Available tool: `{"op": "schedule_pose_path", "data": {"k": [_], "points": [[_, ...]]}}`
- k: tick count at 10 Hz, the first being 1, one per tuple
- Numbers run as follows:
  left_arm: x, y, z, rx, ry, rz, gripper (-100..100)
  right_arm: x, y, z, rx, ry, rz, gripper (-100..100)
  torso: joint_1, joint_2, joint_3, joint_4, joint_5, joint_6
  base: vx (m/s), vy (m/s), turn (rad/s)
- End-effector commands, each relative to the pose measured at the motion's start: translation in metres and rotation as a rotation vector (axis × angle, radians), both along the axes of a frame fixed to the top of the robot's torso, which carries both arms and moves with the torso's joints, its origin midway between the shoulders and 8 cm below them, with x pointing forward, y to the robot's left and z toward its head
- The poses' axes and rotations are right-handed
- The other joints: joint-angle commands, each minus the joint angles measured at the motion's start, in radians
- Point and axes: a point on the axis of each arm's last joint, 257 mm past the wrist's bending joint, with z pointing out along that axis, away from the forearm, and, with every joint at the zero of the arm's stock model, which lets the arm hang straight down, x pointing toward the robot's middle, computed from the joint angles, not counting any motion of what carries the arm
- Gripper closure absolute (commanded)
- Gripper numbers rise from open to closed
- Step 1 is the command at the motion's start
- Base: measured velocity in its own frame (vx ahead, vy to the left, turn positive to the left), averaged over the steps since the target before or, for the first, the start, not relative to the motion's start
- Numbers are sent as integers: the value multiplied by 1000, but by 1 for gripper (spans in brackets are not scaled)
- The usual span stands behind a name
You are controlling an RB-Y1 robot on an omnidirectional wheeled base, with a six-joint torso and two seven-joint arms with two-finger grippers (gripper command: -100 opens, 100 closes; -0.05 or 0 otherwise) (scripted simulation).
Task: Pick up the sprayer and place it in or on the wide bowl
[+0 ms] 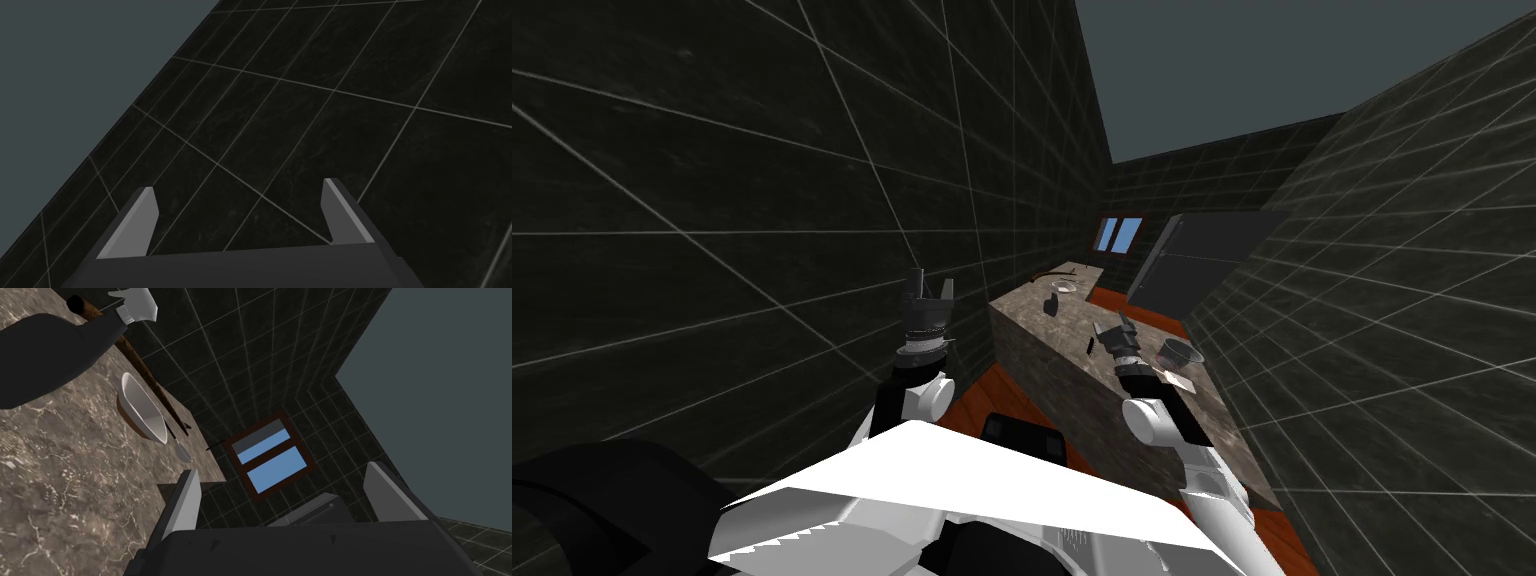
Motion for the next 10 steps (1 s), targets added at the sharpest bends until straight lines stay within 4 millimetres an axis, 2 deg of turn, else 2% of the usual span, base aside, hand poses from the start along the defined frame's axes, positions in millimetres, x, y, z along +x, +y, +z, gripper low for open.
{"op": "schedule_pose_path", "data": {"k": [1,2,3,4,5,8,9,10], "points": [[0,0,0,0,0,0,0,11,-7,-20,30,75,17,-100,0,0,0,0,0,0,-57,-111,163],[0,0,0,0,0,0,0,11,-7,-23,43,87,21,-100,-1,0,0,0,0,-1,-53,-110,99],[0,0,0,0,0,0,0,21,-14,-39,61,146,29,-100,-1,0,0,0,0,0,-70,-108,173],[0,0,0,0,0,0,0,21,-14,-42,78,160,34,-100,-1,0,0,0,0,0,-59,-97,115],[0,0,0,0,0,0,0,30,-23,-56,98,211,36,-100,0,0,0,0,0,0,-59,-103,212],[0,0,0,0,0,0,0,37,-31,-79,152,303,48,-100,0,-1,-1,0,0,0,-46,-88,138],[0,0,0,0,0,0,0,45,-42,-90,171,351,45,-100,1,-2,-1,0,0,0,-37,-79,205],[0,0,0,0,0,0,0,44,-41,-95,191,372,51,-100,1,-2,-1,0,0,-1,-40,-70,106]]}}
